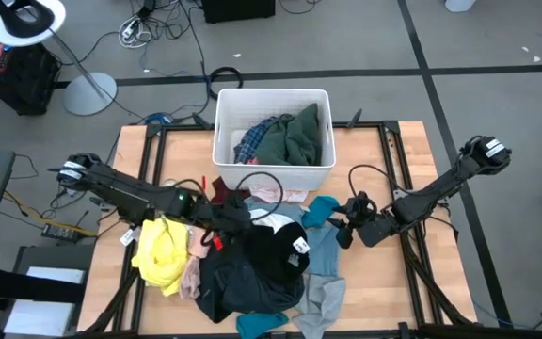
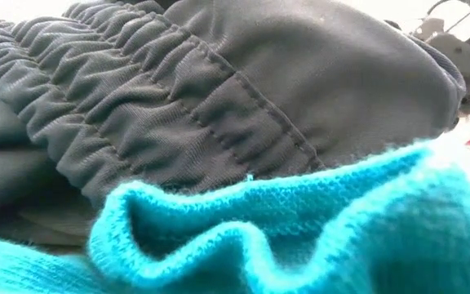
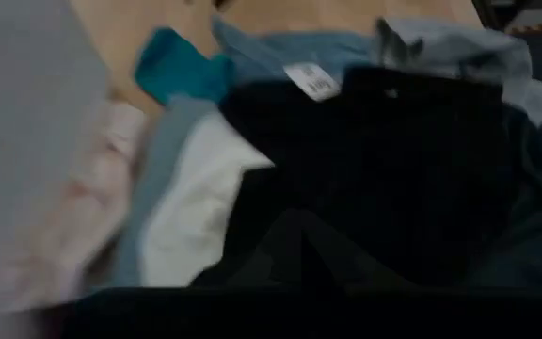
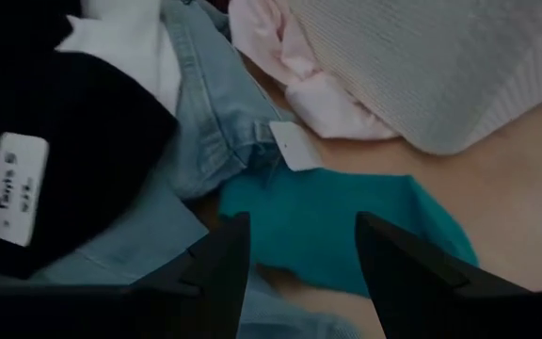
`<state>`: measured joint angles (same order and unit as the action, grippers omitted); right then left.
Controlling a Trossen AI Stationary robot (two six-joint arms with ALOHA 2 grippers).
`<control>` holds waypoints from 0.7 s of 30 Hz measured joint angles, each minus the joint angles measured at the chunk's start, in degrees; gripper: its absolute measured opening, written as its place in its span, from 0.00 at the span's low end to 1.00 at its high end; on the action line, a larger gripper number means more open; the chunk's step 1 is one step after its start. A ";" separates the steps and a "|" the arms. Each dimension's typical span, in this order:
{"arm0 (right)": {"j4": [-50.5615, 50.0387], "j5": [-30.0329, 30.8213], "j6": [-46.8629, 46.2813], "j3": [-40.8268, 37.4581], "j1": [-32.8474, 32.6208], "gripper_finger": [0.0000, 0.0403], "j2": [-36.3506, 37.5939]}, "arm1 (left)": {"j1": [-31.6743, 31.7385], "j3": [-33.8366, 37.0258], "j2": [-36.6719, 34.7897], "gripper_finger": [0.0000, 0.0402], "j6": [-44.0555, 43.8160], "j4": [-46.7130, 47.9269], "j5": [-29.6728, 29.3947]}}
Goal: Sort clothes
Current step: Put the black underwear into the white laundry bin
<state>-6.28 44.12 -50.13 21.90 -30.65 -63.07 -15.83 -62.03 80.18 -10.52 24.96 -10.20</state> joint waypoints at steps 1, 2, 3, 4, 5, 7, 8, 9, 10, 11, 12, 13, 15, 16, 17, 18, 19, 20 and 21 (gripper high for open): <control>1.93 0.01 -0.35 -1.36 0.00 0.48 0.00 | 0.17 -2.08 0.00 0.00 0.53 2.08 -0.76; 3.87 0.06 -0.66 -2.69 0.00 0.48 0.00 | 0.42 -4.31 -0.01 0.00 1.14 4.37 -1.45; 6.04 0.02 -0.95 -4.14 0.00 0.48 0.00 | 0.56 -6.45 -0.04 0.00 1.48 6.63 -2.26; 8.31 0.04 -1.16 -5.63 0.00 0.48 0.00 | 0.75 -8.44 -0.07 0.00 2.13 8.31 -3.11; 10.33 0.07 -1.28 -6.94 0.00 0.48 0.00 | 1.03 -10.34 -0.07 0.00 2.97 9.73 -4.07; 14.37 0.41 -1.44 -9.42 0.02 0.48 0.00 | 1.80 -14.10 -0.09 0.00 4.20 12.66 -5.69; 16.14 0.75 -1.45 -10.35 0.04 0.48 0.00 | 2.42 -15.97 -0.09 0.00 4.39 14.17 -5.94; 17.70 0.98 -1.46 -11.04 0.04 0.48 0.00 | 3.02 -17.75 -0.09 0.00 4.41 15.47 -6.04; 18.78 1.17 -1.44 -11.46 0.04 0.48 0.00 | 3.55 -19.13 -0.15 0.00 4.37 16.02 -5.98; 19.44 1.20 -1.39 -11.68 0.04 0.48 0.00 | 4.02 -19.85 -0.24 0.00 4.36 15.98 -5.69; 19.99 1.20 -1.17 -11.80 0.04 0.48 0.00 | 4.33 -20.10 -0.26 0.00 4.37 15.90 -5.40; 20.24 1.21 -0.88 -11.83 0.04 0.48 0.00 | 4.48 -20.12 -0.25 0.00 4.34 15.91 -4.89; 20.39 1.25 -0.33 -11.83 0.07 0.48 0.00 | 4.54 -19.99 -0.03 0.00 4.35 16.82 -2.73; 20.39 1.29 -0.28 -11.83 0.07 0.48 0.00 | 4.49 -19.59 0.11 0.01 4.34 17.24 -1.70; 20.39 1.36 -0.13 -11.83 0.11 0.48 0.00 | 4.40 -18.87 0.13 0.01 4.34 16.97 -0.63; 20.41 1.36 0.09 -11.83 0.13 0.48 0.00 | 4.12 -17.88 0.13 0.02 4.28 16.45 -0.07; 20.43 1.38 0.13 -11.83 0.25 0.48 0.00 | 3.79 -16.80 0.13 0.02 4.01 16.22 0.25; 20.45 1.36 0.26 -11.83 0.38 0.48 0.00 | 3.52 -15.53 0.20 0.02 3.44 15.93 0.35; 20.47 1.36 0.26 -11.83 0.51 0.48 0.00 | 3.29 -13.89 0.22 0.02 2.70 14.69 0.40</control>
<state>14.19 45.47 -49.87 10.07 -30.15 -63.07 -12.54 -75.92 80.40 -7.82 39.66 -9.80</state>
